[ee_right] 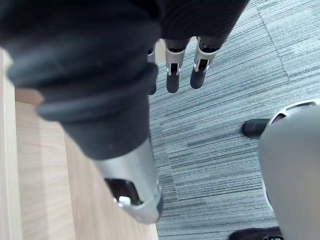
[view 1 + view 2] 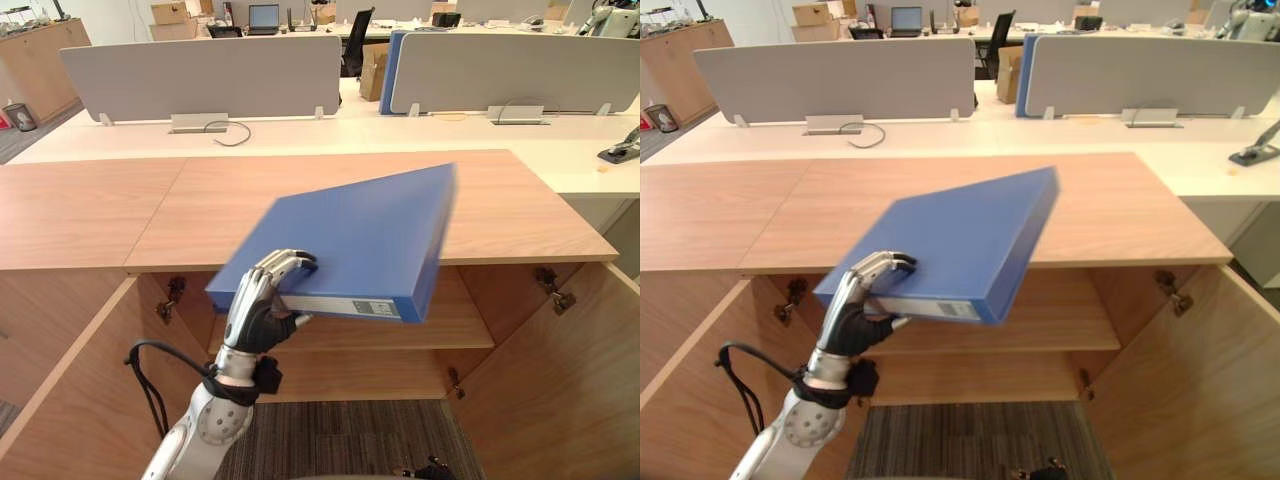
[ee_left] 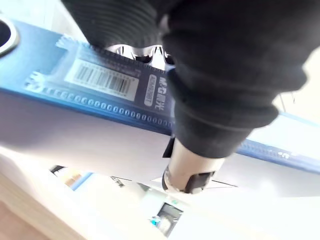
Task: Walk over to the cabinet, pick up the folder, carry it to the office cabinet, place the folder inside the office cabinet, then close the office cabinet door
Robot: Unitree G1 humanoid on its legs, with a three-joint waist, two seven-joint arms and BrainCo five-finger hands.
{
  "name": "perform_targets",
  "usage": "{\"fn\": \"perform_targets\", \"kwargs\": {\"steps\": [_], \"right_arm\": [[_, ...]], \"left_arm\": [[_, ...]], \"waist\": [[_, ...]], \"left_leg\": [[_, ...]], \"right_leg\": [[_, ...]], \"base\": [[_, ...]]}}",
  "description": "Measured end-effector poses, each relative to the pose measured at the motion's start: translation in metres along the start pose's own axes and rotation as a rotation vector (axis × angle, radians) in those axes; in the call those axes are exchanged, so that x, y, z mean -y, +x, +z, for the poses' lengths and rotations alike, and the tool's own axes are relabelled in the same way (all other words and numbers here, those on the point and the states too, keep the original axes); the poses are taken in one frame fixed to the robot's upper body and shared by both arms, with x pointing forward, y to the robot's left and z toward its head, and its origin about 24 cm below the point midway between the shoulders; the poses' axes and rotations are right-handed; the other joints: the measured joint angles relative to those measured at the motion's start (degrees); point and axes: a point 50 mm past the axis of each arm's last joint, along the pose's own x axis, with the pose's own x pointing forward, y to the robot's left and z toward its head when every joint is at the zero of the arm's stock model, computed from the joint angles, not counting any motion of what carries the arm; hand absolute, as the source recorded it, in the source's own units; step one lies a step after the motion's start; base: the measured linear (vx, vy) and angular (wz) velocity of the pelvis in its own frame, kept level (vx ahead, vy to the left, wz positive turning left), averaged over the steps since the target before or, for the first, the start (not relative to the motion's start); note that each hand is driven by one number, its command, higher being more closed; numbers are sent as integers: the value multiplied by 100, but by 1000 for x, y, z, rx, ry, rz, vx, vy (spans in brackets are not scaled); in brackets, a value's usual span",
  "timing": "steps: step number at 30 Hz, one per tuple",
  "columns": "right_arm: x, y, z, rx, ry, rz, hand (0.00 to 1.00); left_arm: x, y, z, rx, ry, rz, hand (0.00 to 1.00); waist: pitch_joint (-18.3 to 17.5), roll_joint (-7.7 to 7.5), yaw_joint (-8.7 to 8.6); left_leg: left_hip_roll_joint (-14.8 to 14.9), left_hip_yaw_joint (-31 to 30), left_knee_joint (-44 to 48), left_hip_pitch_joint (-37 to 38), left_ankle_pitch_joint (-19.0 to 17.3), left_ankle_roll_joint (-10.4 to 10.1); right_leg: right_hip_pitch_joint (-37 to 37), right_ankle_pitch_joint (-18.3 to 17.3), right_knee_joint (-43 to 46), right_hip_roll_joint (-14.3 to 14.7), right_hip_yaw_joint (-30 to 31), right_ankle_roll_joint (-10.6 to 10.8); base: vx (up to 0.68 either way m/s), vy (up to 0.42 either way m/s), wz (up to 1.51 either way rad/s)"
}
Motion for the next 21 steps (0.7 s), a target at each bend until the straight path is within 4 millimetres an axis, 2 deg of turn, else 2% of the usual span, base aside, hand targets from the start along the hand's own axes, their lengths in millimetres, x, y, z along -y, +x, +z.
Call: {"fn": "perform_targets", "kwargs": {"steps": [4, 10, 12, 16, 19, 21], "right_arm": [[2, 0, -1, -7, -4, -5, 0], [2, 0, -1, -9, -4, -5, 0], [2, 1, 1, -5, -3, -3, 0], [0, 0, 0, -18, 47, 2, 0], [-8, -1, -1, -34, 144, 20, 0], [-17, -5, 7, 20, 205, 59, 0]], "left_arm": [[-21, -5, -8, -99, -245, 160, 100], [-24, -19, -20, -227, -438, 253, 100], [-21, -26, -27, -294, -541, 265, 100], [-2, -55, -57, -558, -793, 265, 100], [3, -62, -59, -608, -924, 283, 100], [10, -62, -57, -606, -1042, 316, 100]], "waist": [[2, -1, 5], [8, -9, 13], [16, -12, 11], [31, -28, 1], [49, -52, 8], [30, -58, 35]], "left_leg": [[3, -21, -2, 4, 43, 11], [2, -106, -3, -33, 123, 18], [9, -120, -3, -40, 141, 20], [35, -106, -3, -41, 160, 20], [86, -45, -2, -51, 155, 11], [187, 160, 2, -128, 153, -3]], "right_leg": [[0, -6, 28, 1, -2, 2], [-22, -13, 93, 4, -66, 19], [-33, -18, 96, 7, -75, 32], [-47, -19, 107, 26, -58, 63], [-97, -5, 110, 61, 30, 88], [-279, 50, 132, 98, 241, 159]], "base": [[-63, 33, 1], [-50, 29, 7], [-56, 29, 4], [-24, 17, -1], [-10, 13, -12], [-9, 11, -38]]}}
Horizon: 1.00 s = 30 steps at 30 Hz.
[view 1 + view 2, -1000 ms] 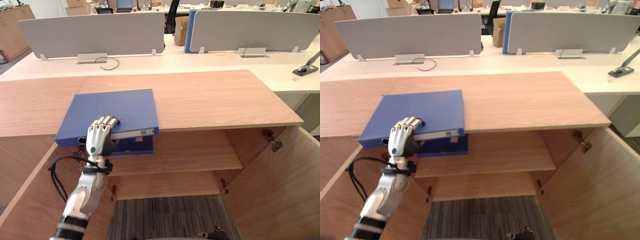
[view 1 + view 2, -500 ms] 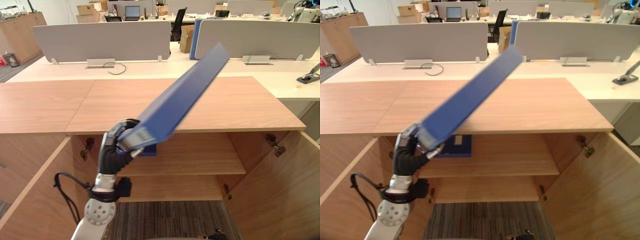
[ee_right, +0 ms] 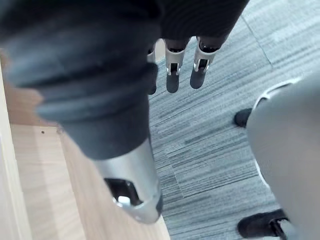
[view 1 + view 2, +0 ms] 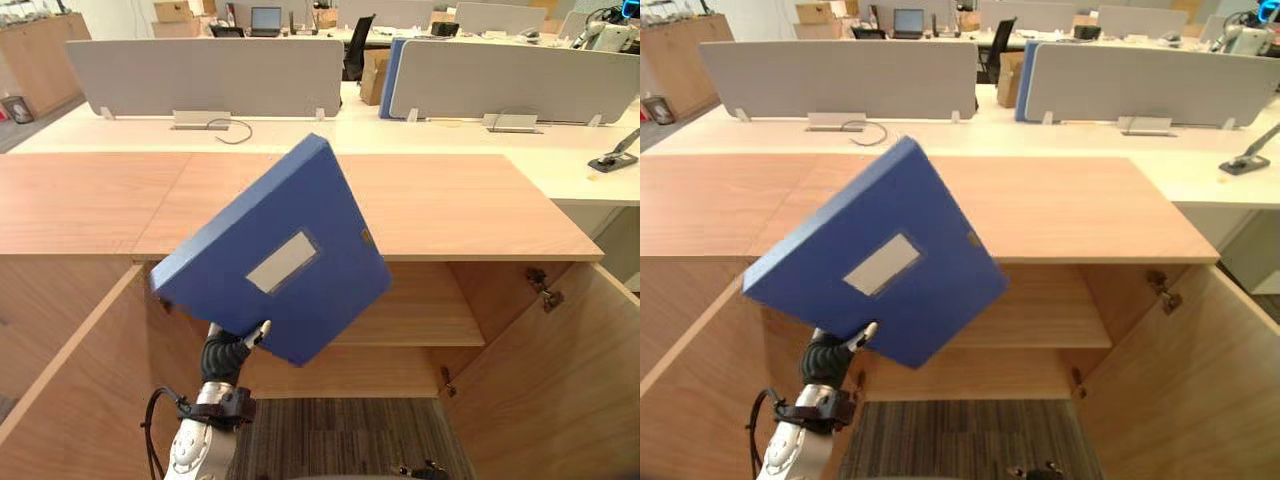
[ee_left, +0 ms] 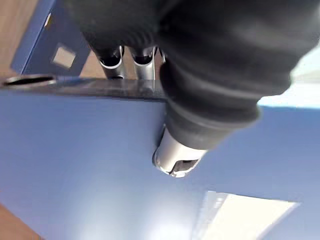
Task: Walk over to the cabinet, pick up the folder, carry it to the office cabinet, place the folder inside the office cabinet, then close the office cabinet door
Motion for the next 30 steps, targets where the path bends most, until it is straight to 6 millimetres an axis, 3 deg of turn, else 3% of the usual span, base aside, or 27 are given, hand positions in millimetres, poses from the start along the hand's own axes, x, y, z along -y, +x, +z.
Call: {"fn": "perform_targets", "kwargs": {"steps": [3, 7, 13, 16, 20, 26, 30], "right_arm": [[-13, -10, 25, 169, 74, 73, 0], [-9, -34, 63, 417, 184, 117, 0], [-8, -63, 97, 619, 354, 186, 0], [-7, -88, 120, 761, 462, 249, 0], [2, -128, 154, 1002, 579, 312, 0], [17, -147, 174, 1135, 663, 347, 0], [28, -170, 213, 1303, 692, 446, 0]], "left_arm": [[4, -1, -4, 1, -98, 10, 100], [12, -4, -1, 14, -159, -34, 100], [13, -5, 6, 46, -191, -53, 100], [13, -5, 6, 53, -202, -42, 100], [13, -6, 12, 82, -198, -34, 100], [11, -3, 24, 133, -161, -38, 100], [14, 4, 30, 159, -123, -72, 100]], "waist": [[2, 3, -95], [0, 9, -177], [16, 55, -203], [9, 74, -211], [-13, 81, -230], [-12, 87, -233], [-18, 107, -228]], "left_leg": [[49, 178, 29, -35, 6, -5], [123, 259, 28, -25, 0, -10], [172, 361, -1, -12, -79, -24], [187, 363, 3, -13, -66, -36], [190, 432, 31, -23, -31, -58], [175, 474, 33, -24, -54, -43], [165, 478, 33, -24, -64, -41]], "right_leg": [[-153, 62, 15, 45, 212, -15], [-255, 118, 94, 97, 300, -37], [-372, 173, 131, 128, 449, -47], [-415, 175, 136, 148, 501, -50], [-468, 202, 98, 155, 594, -50], [-469, 234, 50, 153, 685, -36], [-472, 246, 50, 143, 701, -16]], "base": [[-14, 17, -40], [-51, 1, -15], [-87, 20, -15], [-50, 14, -10], [10, 11, -11], [29, 6, -5], [0, 0, 0]]}}
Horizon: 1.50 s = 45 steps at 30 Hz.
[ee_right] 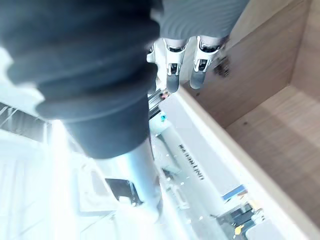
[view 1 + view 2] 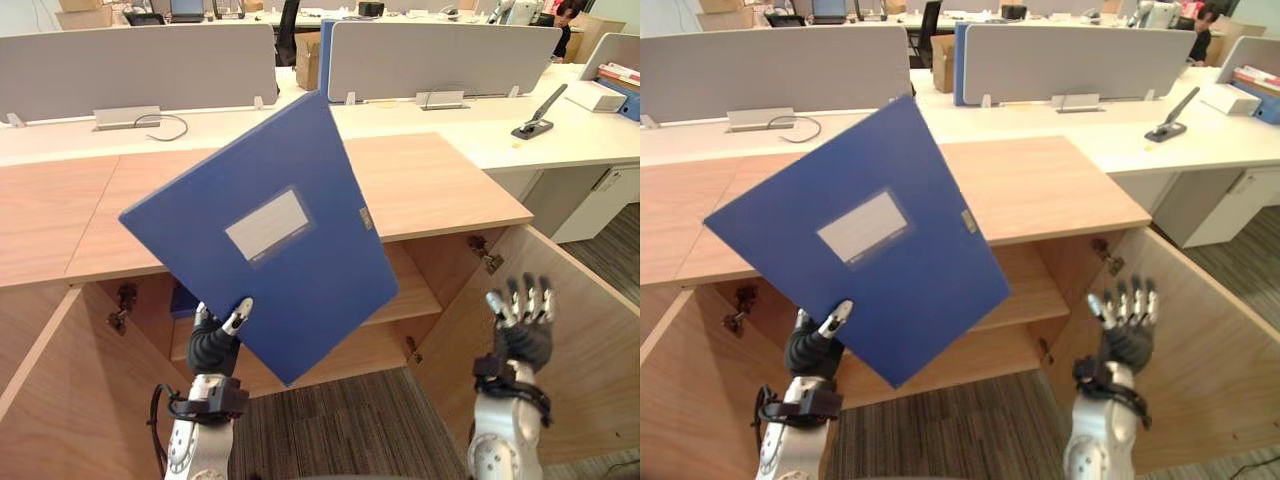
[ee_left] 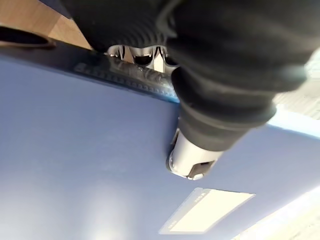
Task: Walk over to the cabinet, pick up the folder, carry it to the office cabinet, place the folder inside the office cabinet, then close the office cabinet door
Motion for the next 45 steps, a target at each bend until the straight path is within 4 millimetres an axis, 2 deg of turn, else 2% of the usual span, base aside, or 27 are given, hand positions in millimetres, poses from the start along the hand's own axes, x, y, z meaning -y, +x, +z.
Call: {"fn": "perform_targets", "kwargs": {"steps": [4, 6, 8, 11, 18, 21, 25, 31, 32, 39, 40, 45], "right_arm": [[-33, 34, 22, 89, 3, 235, 0], [-50, 42, 26, 90, -11, 349, 0], [-70, 47, 26, 73, -43, 490, 0], [-90, 49, 18, 19, -74, 628, 0], [-106, 54, -13, -166, -139, 763, 0], [-114, 56, -19, -229, -168, 838, 0], [-126, 46, -31, -345, -238, 1015, 0], [-113, 38, -42, -537, -367, 1116, 0], [-112, 37, -43, -569, -384, 1125, 100], [-103, 40, -41, -730, -498, 1183, 100], [-102, 40, -39, -742, -510, 1194, 100], [-101, 44, -34, -751, -513, 1200, 100]], "left_arm": [[3, 5, 3, 2, 21, -62, 100], [4, 5, 3, -5, 29, -80, 100], [5, 5, 2, -16, 37, -98, 100], [8, 4, -1, -42, 40, -135, 100], [11, 1, -5, -78, 48, -170, 100], [10, 1, -4, -79, 52, -166, 100], [8, -1, -4, -95, 63, -171, 100], [-1, -6, -2, -130, 119, -170, 100], [-2, -6, -1, -131, 128, -173, 100], [-4, -8, 2, -151, 175, -204, 100], [-4, -8, 2, -153, 181, -210, 0], [3, -11, -5, -211, 185, -280, 0]], "waist": [[-60, 97, 8], [-80, 136, 17], [-93, 168, 27], [-90, 177, 45], [-69, 208, 91], [-21, 254, 124], [-3, 247, 160], [36, 227, 245], [39, 223, 263], [47, 188, 358], [33, 179, 369], [30, 148, 432]], "left_leg": [[-14, -2, 0, 1, 3, 5], [-14, -5, -1, 2, 5, 8], [-13, -13, -1, 2, 7, 9], [-15, -19, -1, 3, 12, 16], [-52, -49, -2, 4, 32, 40], [-77, -84, -3, 4, 50, 60], [-82, -157, -5, 2, 84, 68], [-84, -212, -31, -1, 138, 58], [-83, -214, -31, -1, 149, 57], [-64, -230, -29, -40, 190, 52], [-64, -242, -28, -76, 199, 53], [-64, -252, -4, -99, 214, 53]], "right_leg": [[-2, 15, 6, -13, 7, 24], [-1, 16, 8, -13, 7, 25], [-1, 16, 12, -12, 6, 26], [-1, 16, 23, -14, 5, 26], [6, 14, 41, -52, -16, 30], [11, 13, 68, -79, -48, 32], [50, 11, 75, -79, -126, 33], [61, 3, 106, -79, -163, 39], [57, 3, 113, -79, -164, 39], [8, 5, 119, -59, -164, 35], [-24, 5, 124, -58, -176, 35], [-51, 9, 173, -58, -183, 31]], "base": [[0, 0, 0], [0, 0, 0], [0, 0, 0], [0, 0, 0], [-4, 2, 1], [-1, 1, 6], [-10, -2, 8], [-46, -1, 5], [-46, 3, 2], [-27, 2, 1], [-13, -3, 4], [-1, 0, 1]]}}
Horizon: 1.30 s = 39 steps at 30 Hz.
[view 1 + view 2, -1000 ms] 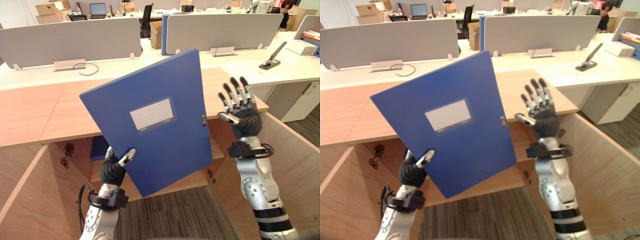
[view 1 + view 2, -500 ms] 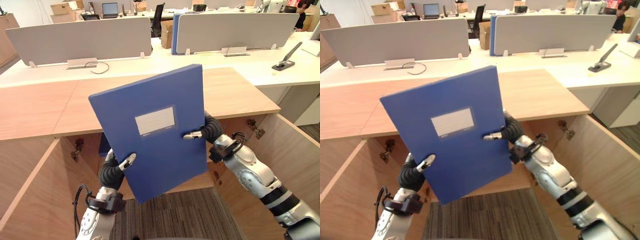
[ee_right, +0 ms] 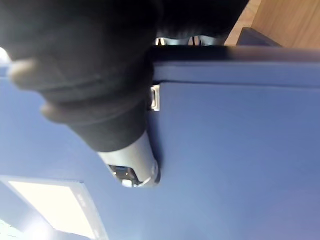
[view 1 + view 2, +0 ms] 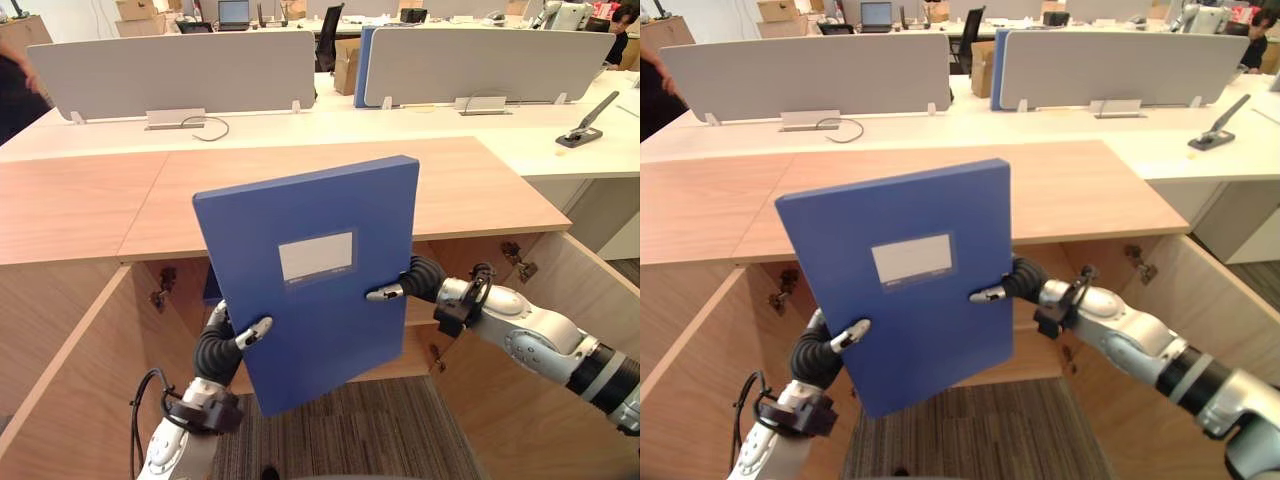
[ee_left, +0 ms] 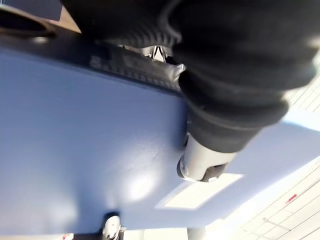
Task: Walk over to the cabinet, pick up the folder, carry it to the office cabinet, place the folder inside the office cabinet, then close the office cabinet door
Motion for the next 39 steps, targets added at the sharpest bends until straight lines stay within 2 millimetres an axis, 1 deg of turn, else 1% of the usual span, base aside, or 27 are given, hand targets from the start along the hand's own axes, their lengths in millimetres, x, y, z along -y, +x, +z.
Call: {"fn": "perform_targets", "kwargs": {"steps": [3, 6, 9, 14, 15, 17, 18, 19, 20, 22, 23, 25, 26, 28, 29, 30, 32, 33, 34, 35, 36, 37, 38, 39], "right_arm": [[2, -1, 5, 14, -20, -2, 100], [2, -4, 13, 70, -82, -13, 100], [1, -5, 17, 131, -89, -35, 100], [0, -11, 6, 147, -90, -80, 100], [1, -13, 6, 173, -76, -103, 100], [7, -15, 15, 261, -54, -162, 100], [13, -18, 27, 336, -68, -222, 100], [21, -24, 40, 411, -89, -299, 100], [25, -28, 46, 450, -104, -341, 100], [37, -44, 65, 560, -157, -480, 100], [39, -47, 69, 580, -171, -511, 100], [45, -57, 78, 644, -208, -617, 100], [46, -59, 80, 658, -217, -644, 100], [48, -64, 86, 698, -254, -724, 100], [47, -65, 87, 709, -262, -742, 100], [46, -67, 90, 726, -273, -761, 100], [42, -72, 96, 779, -313, -806, 100], [40, -73, 98, 794, -315, -811, 100], [37, -72, 99, 822, -319, -817, 100], [35, -71, 99, 834, -312, -814, 100], [30, -67, 98, 855, -298, -802, 100], [23, -58, 94, 860, -281, -770, 100], [19, -53, 91, 853, -269, -749, 100], [10, -39, 81, 818, -245, -684, 100]], "left_arm": [[5, 0, -3, -17, -13, -40, 0], [7, 0, -4, -30, -41, -78, 0], [5, 4, -7, -48, -85, -126, 0], [-2, 6, -20, -88, -148, -127, 0], [-5, 5, -26, -100, -170, -111, 0], [-11, 3, -40, -135, -203, -56, 0], [-18, 1, -50, -161, -223, -7, 0], [-24, -2, -59, -184, -243, 45, 0], [-27, -3, -64, -194, -253, 70, 0], [-41, -12, -81, -248, -281, 170, 0], [-44, -15, -85, -265, -287, 193, 0], [-52, -27, -101, -334, -298, 266, 0], [-54, -29, -104, -350, -300, 279, 0], [-63, -45, -121, -445, -289, 345, 0], [-66, -50, -125, -468, -292, 372, 0], [-71, -59, -133, -500, -302, 423, 0], [-83, -86, -149, -592, -309, 557, 0], [-85, -93, -153, -615, -308, 588, 0], [-90, -107, -159, -668, -298, 650, 0], [-92, -116, -163, -697, -300, 686, 0], [-98, -130, -166, -749, -280, 742, 0], [-104, -146, -170, -812, -263, 802, 0], [-106, -152, -171, -826, -264, 835, 0], [-110, -161, -171, -854, -258, 874, 0]], "waist": [[-2, -3, -10], [-2, -2, -17], [-4, -1, -33], [-3, -16, -91], [-3, -16, -106], [-6, -11, -155], [-7, -11, -191], [-10, -16, -212], [-11, -17, -221], [-23, -17, -237], [-33, -16, -241], [-61, -22, -256], [-69, -25, -267], [-119, -38, -274], [-124, -46, -283], [-132, -57, -303], [-146, -65, -346], [-148, -67, -347], [-153, -70, -351], [-158, -72, -356], [-163, -74, -357], [-174, -91, -358], [-186, -102, -360], [-217, -113, -350]], "left_leg": [[3, 2, -1, 2, 3, 0], [4, 4, -3, 2, 7, 3], [4, 15, -25, 3, 10, 7], [4, 25, -25, 3, 13, 9], [5, 29, -25, 3, 13, 9], [7, 44, -25, 3, 13, 9], [9, 58, -26, 3, 13, 9], [11, 73, -27, 3, 13, 9], [11, 83, -27, 3, 13, 9], [11, 111, -28, 2, 13, 9], [12, 121, -28, 2, 13, 9], [19, 150, -28, 1, 13, 9], [28, 160, -31, -1, 12, 10], [81, 233, -33, -9, 9, 8], [95, 241, -33, -10, 9, 8], [113, 253, -33, -10, 10, 7], [157, 271, -33, -10, 12, -3], [168, 277, -33, -10, 12, -6], [184, 287, -32, -10, 12, -10], [191, 290, -32, -10, 12, -11], [206, 295, -32, -9, 14, -16], [219, 304, -32, -9, 13, -19], [227, 310, -31, -8, 12, -23], [240, 329, -31, -4, 9, -32]], "right_leg": [[-8, 0, 16, 0, 2, 0], [-22, -1, 28, -1, 7, 0], [-33, -2, 22, -5, 20, 1], [-41, 0, 20, -4, 30, 2], [-43, 1, 19, -4, 34, 2], [-52, 4, 19, -3, 46, 6], [-59, 9, 16, -2, 58, 5], [-64, 19, 7, -1, 70, 5], [-66, 26, -2, -1, 77, 5], [-69, 48, -32, -1, 105, 9], [-69, 58, -46, 1, 115, 10], [-77, 79, -71, 9, 150, 7], [-86, 81, -74, 12, 165, 5], [-117, 116, -128, 59, 224, -19], [-117, 123, -142, 71, 225, -27], [-119, 130, -156, 90, 230, -34], [-129, 141, -169, 130, 253, -50], [-134, 145, -172, 141, 263, -55], [-140, 153, -177, 158, 275, -65], [-141, 156, -181, 164, 281, -69], [-144, 162, -185, 183, 294, -77], [-147, 175, -195, 200, 323, -82], [-148, 181, -203, 210, 342, -86], [-148, 190, -216, 222, 354, -93]], "base": [[-11, 1, 0], [0, 0, 0], [-35, 7, -2], [0, 0, 0], [0, 0, 0], [-11, 1, -4], [-15, 3, -6], [-15, 5, -6], [-15, 7, -6], [-15, 8, -6], [-13, 8, -7], [-12, 6, -7], [-19, 4, -13], [-21, -2, -16], [-19, -15, -11], [-16, -18, -7], [-15, -24, -7], [-13, -24, -7], [-8, -14, -5], [-12, -18, -5], [-11, -13, -5], [-12, -12, -5], [-10, -7, -7], [-11, -6, -7]]}}
